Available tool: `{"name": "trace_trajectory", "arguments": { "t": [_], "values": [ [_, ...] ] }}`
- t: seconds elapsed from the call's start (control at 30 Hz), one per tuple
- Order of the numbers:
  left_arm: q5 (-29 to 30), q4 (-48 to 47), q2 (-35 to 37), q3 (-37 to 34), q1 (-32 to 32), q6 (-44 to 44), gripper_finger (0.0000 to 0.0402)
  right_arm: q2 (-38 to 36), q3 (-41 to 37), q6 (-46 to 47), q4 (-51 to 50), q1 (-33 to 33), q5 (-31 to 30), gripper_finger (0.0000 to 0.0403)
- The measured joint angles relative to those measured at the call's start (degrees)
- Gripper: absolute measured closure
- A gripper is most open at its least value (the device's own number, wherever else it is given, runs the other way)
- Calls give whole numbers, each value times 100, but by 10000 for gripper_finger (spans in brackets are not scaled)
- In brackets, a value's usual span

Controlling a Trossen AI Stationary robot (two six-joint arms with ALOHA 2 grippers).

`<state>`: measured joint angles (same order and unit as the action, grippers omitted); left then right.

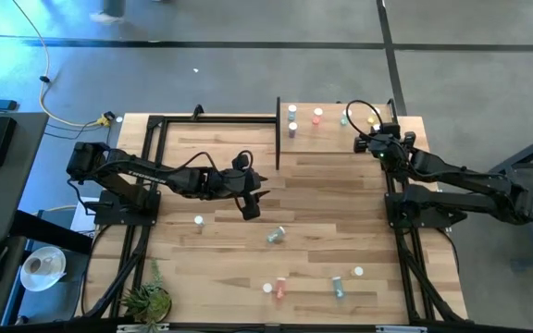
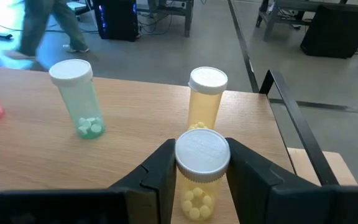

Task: Pick and place medicine bottles onto shelf by color
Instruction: Put the top yellow pill bottle on the shelf aligned with the yellow pill bottle, then put the left green pill bottle on the shelf aligned with the green pill bottle

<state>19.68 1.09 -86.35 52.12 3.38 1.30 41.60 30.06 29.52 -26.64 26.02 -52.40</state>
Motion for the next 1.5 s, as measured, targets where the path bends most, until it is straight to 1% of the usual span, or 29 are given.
{"name": "trace_trajectory", "arguments": {
  "t": [0.1, 0.37, 0.43, 0.53, 0.63, 0.73, 0.87, 1.1, 1.23, 1.3, 1.5],
  "values": [
    [0, 2, 0, 0, 0, 0, 236, 1, 0, 2, -21, -2, -91, 292],
    [0, -1, 0, 0, 1, 1, 236, 2, 0, 4, -23, -2, -86, 289],
    [0, -1, 0, 0, 0, 0, 236, 2, 0, 1, -20, -2, -47, 278],
    [0, -1, 0, 0, 0, 0, 236, 16, -11, -2, -58, -2, 25, 250],
    [0, -43, 0, 2, 0, 0, 236, 2, -11, -10, -32, -2, -92, 224],
    [0, -88, 0, 2, 1, 0, 236, 4, -11, -125, -15, -4, -209, 208],
    [0, -132, 0, 2, 2, 0, 236, -7, -11, -165, 57, -2, -226, 201],
    [0, -132, 0, 2, 2, 1, 236, -8, 93, -540, 251, -4, -188, 201],
    [0, -145, 0, 2, 2, 2, 236, -9, 278, -732, 252, -7, -81, 201],
    [0, -176, 0, 2, -3, 30, 236, -9, 391, -820, 256, -7, 65, 201],
    [-37, -386, 0, 2, -7, 223, 236, -9, 726, -1010, 144, -7, 756, 201]
  ]
}}
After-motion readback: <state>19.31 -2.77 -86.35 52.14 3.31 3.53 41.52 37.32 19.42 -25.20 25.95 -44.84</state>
